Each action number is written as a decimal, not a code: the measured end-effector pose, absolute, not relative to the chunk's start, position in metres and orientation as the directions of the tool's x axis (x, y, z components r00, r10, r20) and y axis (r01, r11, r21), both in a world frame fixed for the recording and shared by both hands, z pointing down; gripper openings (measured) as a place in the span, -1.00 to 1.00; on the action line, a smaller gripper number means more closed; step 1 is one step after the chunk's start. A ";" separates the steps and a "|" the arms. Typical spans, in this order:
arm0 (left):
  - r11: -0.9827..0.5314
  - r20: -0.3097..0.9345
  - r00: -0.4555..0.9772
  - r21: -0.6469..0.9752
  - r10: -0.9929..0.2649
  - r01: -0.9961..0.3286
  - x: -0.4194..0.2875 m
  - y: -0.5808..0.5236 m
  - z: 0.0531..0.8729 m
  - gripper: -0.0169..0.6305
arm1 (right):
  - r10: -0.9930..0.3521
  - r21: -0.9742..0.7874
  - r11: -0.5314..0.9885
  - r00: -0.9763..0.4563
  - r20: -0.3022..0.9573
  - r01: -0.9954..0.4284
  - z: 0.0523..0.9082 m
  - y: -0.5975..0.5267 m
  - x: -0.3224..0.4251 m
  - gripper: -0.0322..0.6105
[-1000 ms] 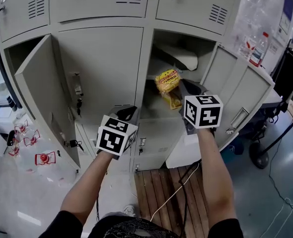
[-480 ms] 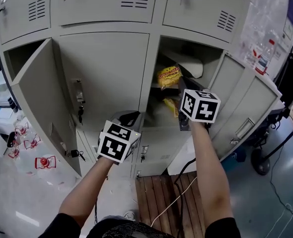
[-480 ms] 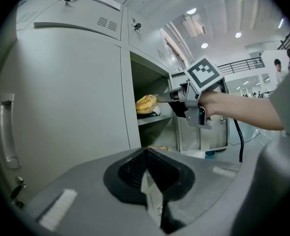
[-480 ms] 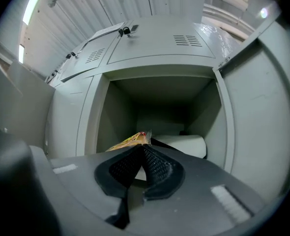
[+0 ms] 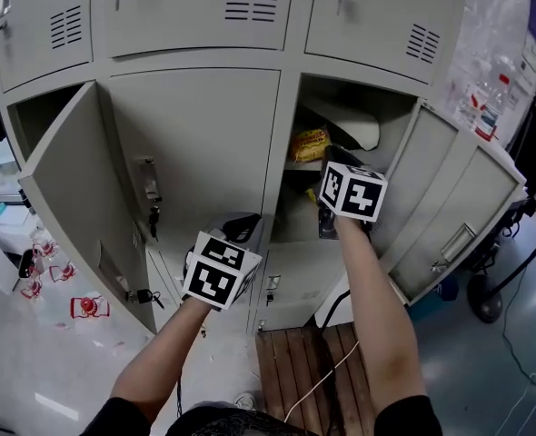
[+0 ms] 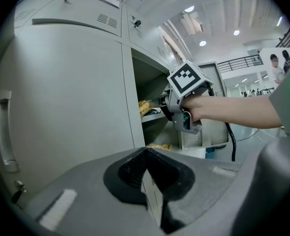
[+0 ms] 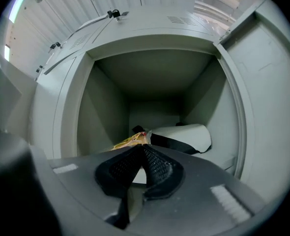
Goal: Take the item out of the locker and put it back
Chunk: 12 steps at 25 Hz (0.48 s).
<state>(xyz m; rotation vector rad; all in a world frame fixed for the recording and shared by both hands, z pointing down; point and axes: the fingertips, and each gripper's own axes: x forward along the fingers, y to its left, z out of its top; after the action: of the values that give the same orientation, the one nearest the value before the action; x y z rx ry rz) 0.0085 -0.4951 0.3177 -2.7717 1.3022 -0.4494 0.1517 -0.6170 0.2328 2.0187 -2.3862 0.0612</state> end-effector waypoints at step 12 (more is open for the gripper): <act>-0.645 0.238 0.605 -0.150 -0.760 -0.750 0.003 -0.497 0.321 -0.95 | -0.983 0.015 0.148 -0.145 0.108 -0.989 0.249 -0.632 0.148 -0.78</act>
<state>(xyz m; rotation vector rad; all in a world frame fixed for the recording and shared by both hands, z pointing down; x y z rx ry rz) 0.0034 -0.4967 0.3205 -2.7836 1.3090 -0.4374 0.1483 -0.6321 0.2492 1.9908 -2.3088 0.0907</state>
